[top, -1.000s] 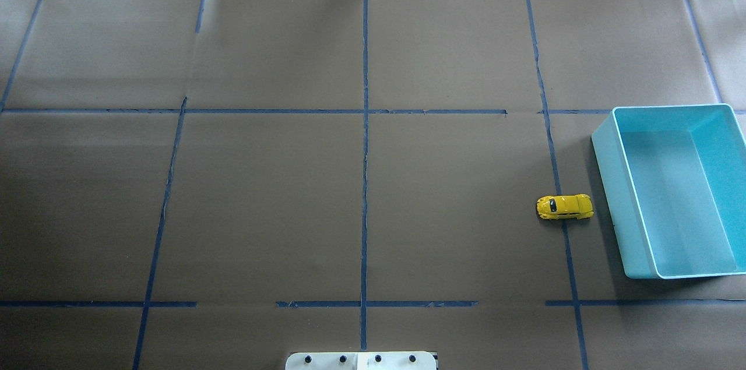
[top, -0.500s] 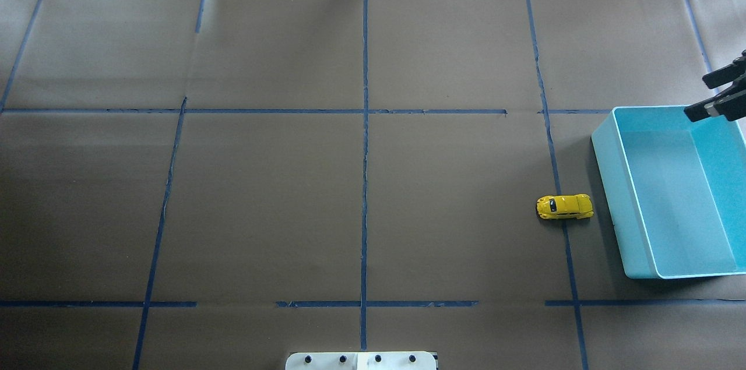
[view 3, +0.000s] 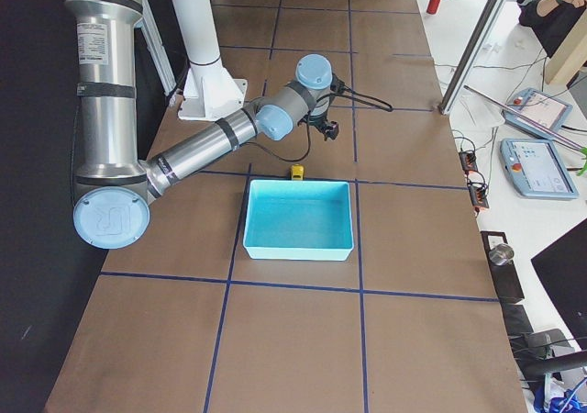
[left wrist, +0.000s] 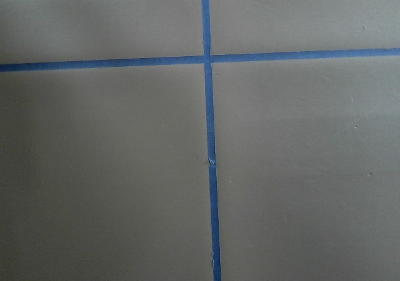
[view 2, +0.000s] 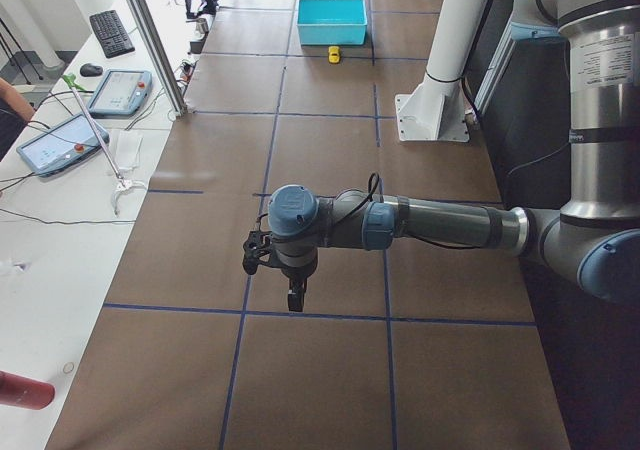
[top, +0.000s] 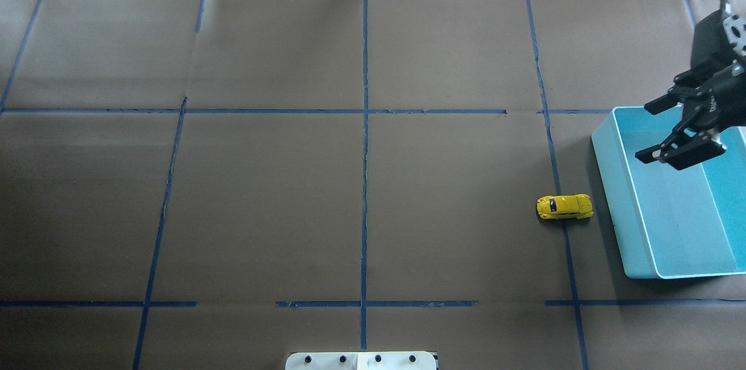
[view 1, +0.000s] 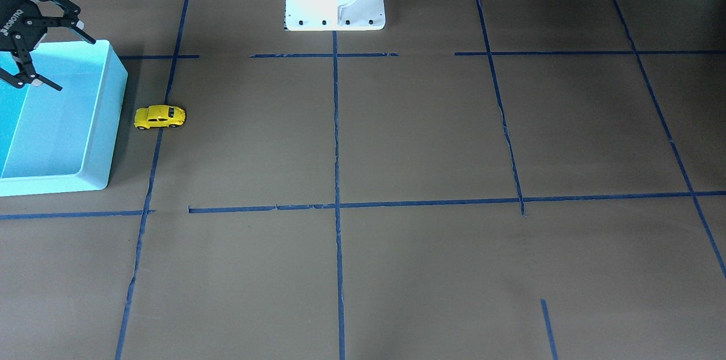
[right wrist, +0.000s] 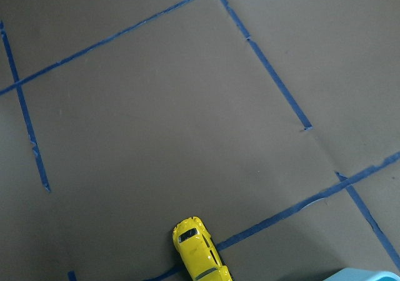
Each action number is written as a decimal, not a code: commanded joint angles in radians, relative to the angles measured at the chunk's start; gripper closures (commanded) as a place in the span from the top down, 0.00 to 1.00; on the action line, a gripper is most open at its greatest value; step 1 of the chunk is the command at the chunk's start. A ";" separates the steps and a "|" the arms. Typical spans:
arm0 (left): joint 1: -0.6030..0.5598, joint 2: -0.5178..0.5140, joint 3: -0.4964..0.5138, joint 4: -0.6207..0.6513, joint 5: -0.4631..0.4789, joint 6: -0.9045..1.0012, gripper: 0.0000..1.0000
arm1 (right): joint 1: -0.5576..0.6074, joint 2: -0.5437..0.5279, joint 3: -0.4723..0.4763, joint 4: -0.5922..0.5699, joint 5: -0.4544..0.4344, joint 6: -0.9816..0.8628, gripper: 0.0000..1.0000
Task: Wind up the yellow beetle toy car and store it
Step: 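Move the right gripper down over the yellow car beside the bin, then close the right gripper on the yellow car, then lift the car with the right gripper over the light-blue bin, then lower the car into the bin and open the right gripper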
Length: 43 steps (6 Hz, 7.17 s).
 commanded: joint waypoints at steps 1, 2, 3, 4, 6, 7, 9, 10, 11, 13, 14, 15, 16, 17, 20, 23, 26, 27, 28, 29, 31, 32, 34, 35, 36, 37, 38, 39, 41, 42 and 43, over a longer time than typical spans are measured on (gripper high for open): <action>0.000 0.008 -0.001 0.008 -0.003 -0.002 1.00 | -0.226 0.001 0.020 0.001 -0.248 -0.025 1.00; 0.000 0.008 0.002 0.008 -0.003 -0.002 1.00 | -0.312 -0.002 0.020 -0.005 -0.331 -0.026 1.00; 0.000 0.008 0.002 0.008 -0.003 -0.002 1.00 | -0.389 -0.004 0.020 -0.052 -0.413 -0.066 1.00; -0.002 0.010 0.003 0.008 -0.003 -0.002 1.00 | -0.434 -0.003 0.020 -0.104 -0.467 -0.127 1.00; 0.000 0.013 0.009 0.010 -0.002 -0.002 1.00 | -0.468 -0.006 0.018 -0.184 -0.573 -0.277 1.00; -0.002 0.013 0.011 0.010 -0.002 -0.002 1.00 | -0.464 -0.004 0.011 -0.198 -0.581 -0.319 1.00; 0.000 0.011 0.039 0.004 -0.003 -0.001 1.00 | -0.467 0.007 -0.026 -0.198 -0.581 -0.328 1.00; 0.000 0.011 0.039 0.002 -0.003 -0.001 1.00 | -0.470 0.022 -0.048 -0.196 -0.581 -0.328 1.00; -0.002 0.011 0.039 0.002 -0.003 -0.001 1.00 | -0.471 0.049 -0.077 -0.196 -0.581 -0.330 1.00; -0.002 0.011 0.040 0.001 -0.002 -0.001 1.00 | -0.471 0.080 -0.135 -0.190 -0.585 -0.330 0.99; 0.000 0.011 0.037 0.001 -0.003 -0.002 1.00 | -0.474 0.083 -0.153 -0.189 -0.587 -0.331 0.99; -0.002 0.011 0.039 0.001 -0.002 -0.002 1.00 | -0.477 0.083 -0.164 -0.186 -0.584 -0.359 0.99; 0.000 0.011 0.039 -0.001 -0.002 -0.002 1.00 | -0.483 0.083 -0.167 -0.186 -0.584 -0.364 1.00; 0.000 0.008 0.036 -0.004 -0.002 -0.002 1.00 | -0.488 0.083 -0.178 -0.186 -0.584 -0.365 1.00; 0.000 0.010 0.051 -0.004 0.006 -0.001 1.00 | -0.505 0.085 -0.207 -0.184 -0.582 -0.365 0.99; 0.000 0.007 0.052 -0.005 0.006 -0.001 1.00 | -0.496 0.100 -0.200 -0.184 -0.576 -0.362 0.42; 0.000 0.005 0.051 -0.005 0.006 -0.001 1.00 | -0.442 0.099 -0.166 -0.195 -0.568 -0.408 0.25; 0.000 0.005 0.051 -0.005 0.006 -0.001 1.00 | -0.416 0.097 -0.116 -0.233 -0.559 -0.410 0.25; 0.000 0.006 0.051 -0.005 0.006 -0.001 1.00 | -0.381 0.102 -0.030 -0.362 -0.527 -0.414 0.25; 0.000 0.006 0.051 -0.005 0.006 -0.001 1.00 | -0.318 0.106 0.013 -0.417 -0.507 -0.461 0.26; 0.000 0.006 0.051 -0.005 0.007 -0.001 1.00 | -0.261 0.058 0.032 -0.431 -0.506 -0.531 0.28; 0.000 0.006 0.052 -0.005 0.007 -0.001 1.00 | -0.229 -0.011 0.046 -0.424 -0.504 -0.602 0.28; 0.000 0.006 0.051 -0.005 0.007 -0.002 1.00 | -0.166 -0.090 0.035 -0.401 -0.509 -0.718 0.27; 0.000 0.006 0.052 -0.005 0.007 -0.002 1.00 | -0.166 -0.167 -0.004 -0.250 -0.509 -0.715 0.27; 0.000 0.006 0.052 -0.005 0.007 -0.002 1.00 | -0.166 -0.235 -0.079 -0.063 -0.504 -0.706 0.27; 0.000 0.006 0.052 -0.004 0.007 -0.002 1.00 | -0.168 -0.239 -0.135 0.004 -0.471 -0.683 0.27; 0.000 0.006 0.052 -0.005 0.007 -0.002 1.00 | -0.171 -0.236 -0.146 0.005 -0.466 -0.649 0.27; 0.000 0.006 0.052 -0.004 0.007 -0.002 1.00 | -0.171 -0.231 -0.161 0.005 -0.466 -0.647 0.29; 0.000 0.006 0.052 -0.005 0.007 -0.002 1.00 | -0.174 -0.216 -0.203 0.005 -0.453 -0.647 0.33; 0.000 0.006 0.052 -0.005 0.007 -0.002 1.00 | -0.175 -0.213 -0.212 0.006 -0.435 -0.647 0.33; 0.000 0.006 0.052 -0.005 0.007 -0.002 1.00 | -0.175 -0.188 -0.236 0.006 -0.427 -0.646 0.36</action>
